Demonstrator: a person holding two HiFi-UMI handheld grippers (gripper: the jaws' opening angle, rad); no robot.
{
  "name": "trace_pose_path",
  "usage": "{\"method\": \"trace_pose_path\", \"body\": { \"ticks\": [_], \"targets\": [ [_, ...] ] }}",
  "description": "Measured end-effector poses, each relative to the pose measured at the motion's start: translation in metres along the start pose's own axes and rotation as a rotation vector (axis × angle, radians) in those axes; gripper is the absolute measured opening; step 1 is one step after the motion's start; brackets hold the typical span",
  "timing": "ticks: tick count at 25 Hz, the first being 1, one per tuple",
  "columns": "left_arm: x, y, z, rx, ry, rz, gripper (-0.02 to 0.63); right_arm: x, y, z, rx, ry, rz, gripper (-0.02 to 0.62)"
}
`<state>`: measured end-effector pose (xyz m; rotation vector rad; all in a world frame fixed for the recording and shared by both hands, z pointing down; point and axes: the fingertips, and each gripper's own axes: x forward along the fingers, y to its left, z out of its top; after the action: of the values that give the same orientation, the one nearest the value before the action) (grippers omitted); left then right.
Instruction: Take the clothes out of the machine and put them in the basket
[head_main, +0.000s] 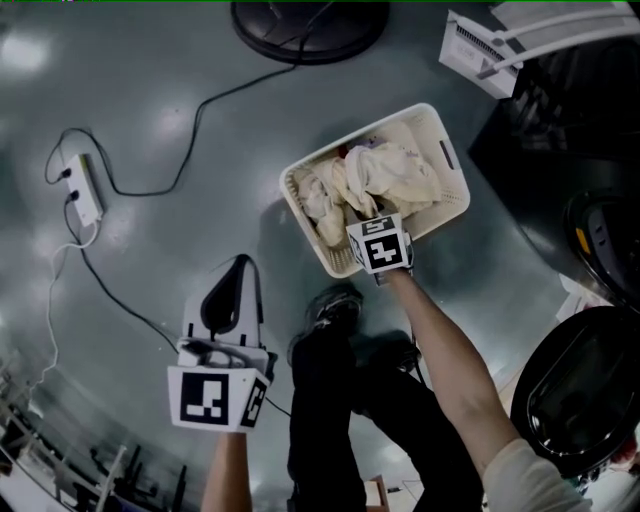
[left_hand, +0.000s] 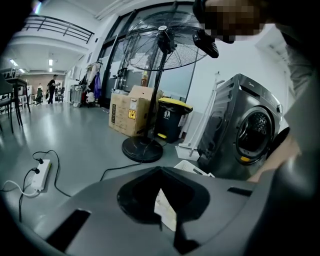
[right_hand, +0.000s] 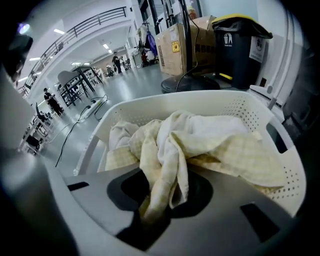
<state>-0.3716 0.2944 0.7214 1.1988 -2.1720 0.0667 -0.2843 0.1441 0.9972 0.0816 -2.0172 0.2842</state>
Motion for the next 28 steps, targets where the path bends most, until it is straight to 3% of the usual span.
{"method": "trace_pose_path", "body": {
  "ticks": [5, 8, 10, 14, 18, 20, 23, 25, 28],
  "targets": [
    [-0.001, 0.001, 0.01, 0.026, -0.004, -0.006, 0.017, 0.001, 0.006, 0.001, -0.001, 0.019, 0.025, 0.151],
    [-0.006, -0.003, 0.019, 0.044, -0.006, -0.016, 0.017, -0.009, 0.017, 0.012, 0.017, -0.014, 0.087, 0.315],
    [-0.008, -0.011, 0.025, 0.048, -0.006, -0.025, 0.017, -0.026, 0.017, 0.022, 0.024, -0.059, 0.078, 0.362],
    [-0.01, -0.038, 0.035, 0.057, 0.001, -0.062, 0.017, -0.075, 0.001, 0.037, 0.041, -0.172, -0.006, 0.377],
    [-0.014, -0.065, 0.044, 0.06, 0.011, -0.098, 0.017, -0.129, -0.002, 0.042, 0.042, -0.258, -0.036, 0.373],
    [-0.014, -0.077, 0.048, 0.066, 0.012, -0.113, 0.017, -0.149, -0.003, 0.043, 0.042, -0.283, -0.048, 0.298],
    [-0.01, -0.091, 0.052, 0.086, 0.015, -0.134, 0.018, -0.168, -0.01, 0.041, 0.05, -0.319, -0.089, 0.069],
    [-0.007, -0.098, 0.055, 0.105, 0.012, -0.148, 0.017, -0.176, -0.016, 0.04, 0.073, -0.335, -0.097, 0.026],
    [-0.005, -0.112, 0.058, 0.135, 0.019, -0.168, 0.018, -0.194, -0.027, 0.039, 0.123, -0.372, -0.097, 0.025]
  ]
}}
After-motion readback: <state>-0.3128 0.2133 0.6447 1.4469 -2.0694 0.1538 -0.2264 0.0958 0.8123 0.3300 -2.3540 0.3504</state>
